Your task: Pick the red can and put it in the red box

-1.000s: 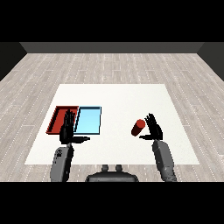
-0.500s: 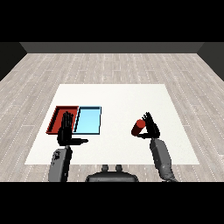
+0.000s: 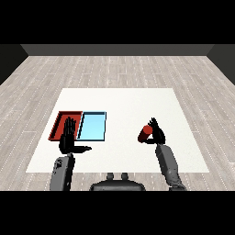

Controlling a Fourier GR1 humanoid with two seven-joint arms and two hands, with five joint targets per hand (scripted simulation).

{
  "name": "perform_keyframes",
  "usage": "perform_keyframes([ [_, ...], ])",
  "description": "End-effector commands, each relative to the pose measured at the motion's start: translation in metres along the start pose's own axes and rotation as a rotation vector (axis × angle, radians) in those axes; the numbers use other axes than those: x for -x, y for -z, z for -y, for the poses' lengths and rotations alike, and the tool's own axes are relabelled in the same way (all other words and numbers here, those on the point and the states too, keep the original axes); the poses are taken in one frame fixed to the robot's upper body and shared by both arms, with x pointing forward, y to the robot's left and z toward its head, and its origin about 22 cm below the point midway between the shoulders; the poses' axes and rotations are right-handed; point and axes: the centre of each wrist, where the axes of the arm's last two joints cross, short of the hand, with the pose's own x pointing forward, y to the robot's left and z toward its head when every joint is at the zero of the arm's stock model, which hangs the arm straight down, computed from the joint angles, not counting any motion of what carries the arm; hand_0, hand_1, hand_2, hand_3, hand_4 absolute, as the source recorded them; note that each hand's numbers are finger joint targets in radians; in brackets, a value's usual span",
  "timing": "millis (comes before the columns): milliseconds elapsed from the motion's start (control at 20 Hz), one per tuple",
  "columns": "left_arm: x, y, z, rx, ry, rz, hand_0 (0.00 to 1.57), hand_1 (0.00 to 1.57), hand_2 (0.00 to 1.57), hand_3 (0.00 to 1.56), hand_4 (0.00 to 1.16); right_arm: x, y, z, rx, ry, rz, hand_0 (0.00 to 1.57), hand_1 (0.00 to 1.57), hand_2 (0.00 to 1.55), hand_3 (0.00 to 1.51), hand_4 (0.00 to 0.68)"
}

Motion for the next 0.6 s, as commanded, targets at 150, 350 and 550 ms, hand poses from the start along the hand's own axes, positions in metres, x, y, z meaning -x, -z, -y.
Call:
perform_keyframes([
  [150, -0.002, 0.015, -0.013, -0.010, 0.003, -0.007, 0.00, 0.00, 0.00, 0.00, 0.00, -0.010, 0.016, 0.005, 0.002, -0.001, 0.001, 0.00, 0.00, 0.00, 0.00, 0.000],
  [350, 0.002, 0.004, 0.010, 0.002, 0.003, 0.012, 0.00, 0.00, 0.00, 0.00, 0.00, 0.006, -0.005, -0.002, -0.015, -0.016, -0.019, 0.00, 0.00, 0.00, 0.00, 0.000],
  [550, -0.003, -0.007, 0.006, 0.003, 0.007, 0.022, 0.00, 0.00, 0.00, 0.00, 0.00, -0.002, 0.007, -0.021, -0.010, 0.018, -0.014, 0.00, 0.00, 0.00, 0.00, 0.000],
])
